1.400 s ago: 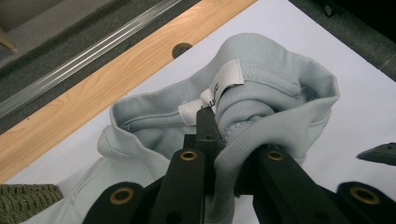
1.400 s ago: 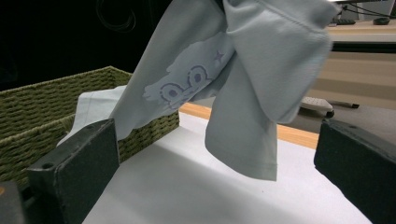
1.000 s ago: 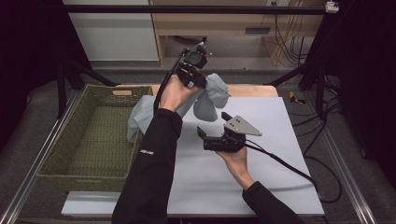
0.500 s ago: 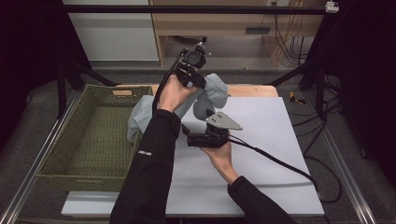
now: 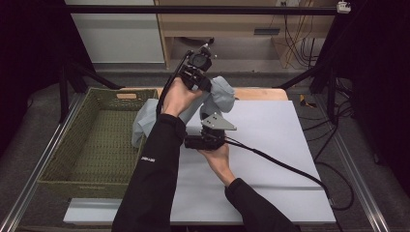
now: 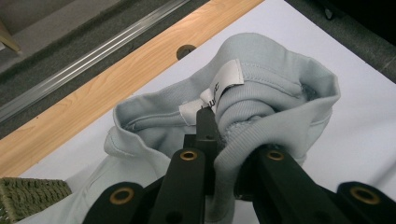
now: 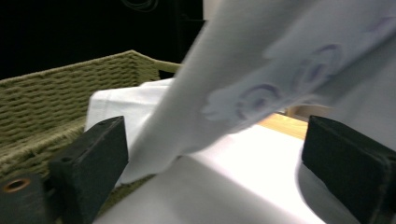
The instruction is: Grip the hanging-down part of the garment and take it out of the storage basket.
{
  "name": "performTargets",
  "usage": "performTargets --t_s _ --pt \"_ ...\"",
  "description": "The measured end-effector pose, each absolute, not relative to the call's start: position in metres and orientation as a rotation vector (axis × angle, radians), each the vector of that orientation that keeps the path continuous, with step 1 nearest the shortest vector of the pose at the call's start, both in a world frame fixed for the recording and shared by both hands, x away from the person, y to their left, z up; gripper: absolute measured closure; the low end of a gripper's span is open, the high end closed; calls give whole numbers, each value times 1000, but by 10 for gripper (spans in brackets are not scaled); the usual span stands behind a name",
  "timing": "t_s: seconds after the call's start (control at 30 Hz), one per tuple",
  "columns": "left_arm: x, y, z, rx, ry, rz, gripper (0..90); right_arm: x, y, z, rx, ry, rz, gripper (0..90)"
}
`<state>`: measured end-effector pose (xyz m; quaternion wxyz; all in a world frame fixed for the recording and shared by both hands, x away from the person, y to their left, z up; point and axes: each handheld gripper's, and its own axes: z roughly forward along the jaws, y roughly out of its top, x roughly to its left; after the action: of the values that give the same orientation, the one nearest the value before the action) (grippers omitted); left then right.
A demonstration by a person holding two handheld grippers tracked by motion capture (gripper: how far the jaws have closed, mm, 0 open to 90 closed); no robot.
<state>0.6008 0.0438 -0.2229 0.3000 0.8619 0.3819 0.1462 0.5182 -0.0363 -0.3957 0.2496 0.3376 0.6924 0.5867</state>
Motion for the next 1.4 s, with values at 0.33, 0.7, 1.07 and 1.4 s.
performTargets --t_s 0.33,0.7,1.07,1.4 --pt "599 46 -223 2291 1014 389 833 532 -22 -399 885 1894 1596 296" --pt "597 50 -221 2293 1021 402 833 534 -24 -395 967 1937 1601 831" --pt "595 54 -218 2269 1012 400 833 523 -34 -388 912 1968 1584 870" --pt "591 56 -213 2259 1016 417 833 505 -59 -377 867 1950 1650 872"
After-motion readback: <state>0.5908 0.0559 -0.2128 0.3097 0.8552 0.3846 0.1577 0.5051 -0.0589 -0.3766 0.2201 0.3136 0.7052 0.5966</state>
